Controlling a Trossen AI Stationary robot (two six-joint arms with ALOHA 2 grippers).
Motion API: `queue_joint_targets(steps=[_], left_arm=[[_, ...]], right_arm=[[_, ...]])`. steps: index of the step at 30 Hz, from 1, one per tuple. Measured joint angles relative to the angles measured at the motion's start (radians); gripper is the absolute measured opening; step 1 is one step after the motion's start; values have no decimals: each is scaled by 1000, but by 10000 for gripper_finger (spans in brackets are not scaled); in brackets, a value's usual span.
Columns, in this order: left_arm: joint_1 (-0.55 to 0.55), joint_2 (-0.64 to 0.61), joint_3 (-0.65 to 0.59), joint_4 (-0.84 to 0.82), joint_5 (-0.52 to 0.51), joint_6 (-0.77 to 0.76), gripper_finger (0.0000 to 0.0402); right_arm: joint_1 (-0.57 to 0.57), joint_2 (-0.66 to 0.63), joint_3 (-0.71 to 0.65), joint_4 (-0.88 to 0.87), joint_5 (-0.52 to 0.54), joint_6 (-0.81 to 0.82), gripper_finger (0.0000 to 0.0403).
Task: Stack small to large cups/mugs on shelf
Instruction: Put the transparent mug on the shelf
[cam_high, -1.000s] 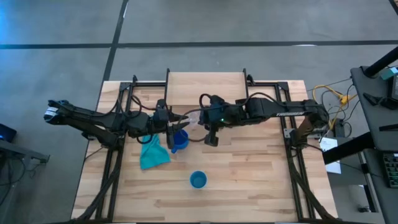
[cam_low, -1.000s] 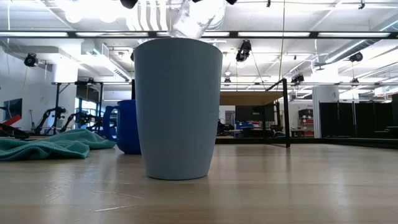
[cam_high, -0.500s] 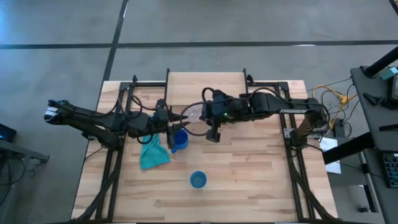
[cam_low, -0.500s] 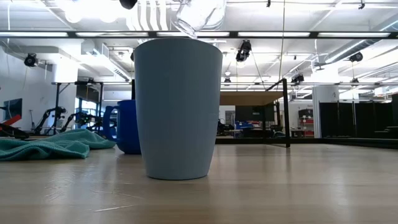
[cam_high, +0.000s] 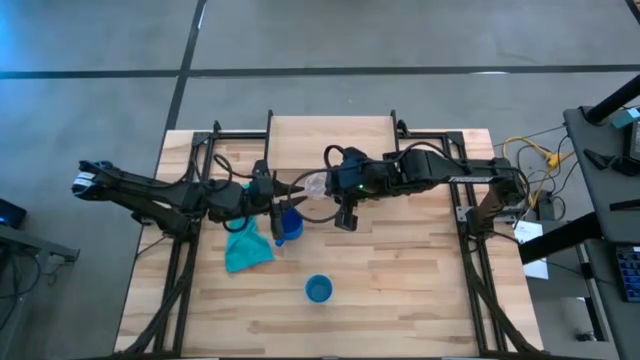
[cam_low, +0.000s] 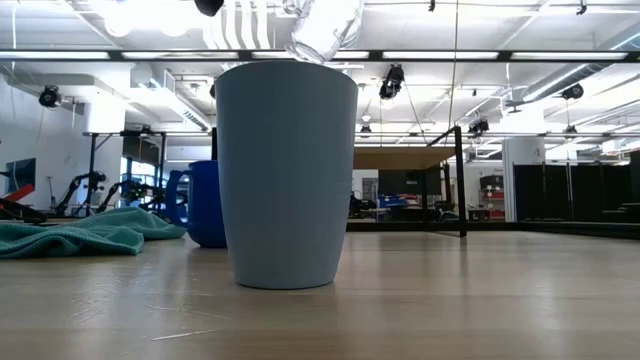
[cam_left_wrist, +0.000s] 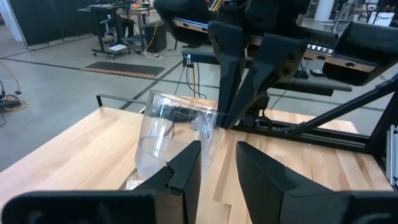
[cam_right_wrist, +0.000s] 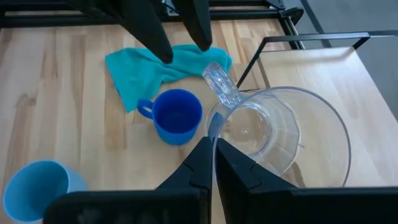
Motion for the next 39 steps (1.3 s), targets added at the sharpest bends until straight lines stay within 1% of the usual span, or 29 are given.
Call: queue_joint_targets(steps=[5,11,39], left_arm=[[0,15,-4,7,-2,0,89],[7,12,-1,24,-48,0,89],[11,12,4,28,-41,0,89]], right_arm=[[0,0,0,2,-1,-3,8],[0,0,-1,2,-33,-10,8],[-2,0,-1,23,-34,-48,8]])
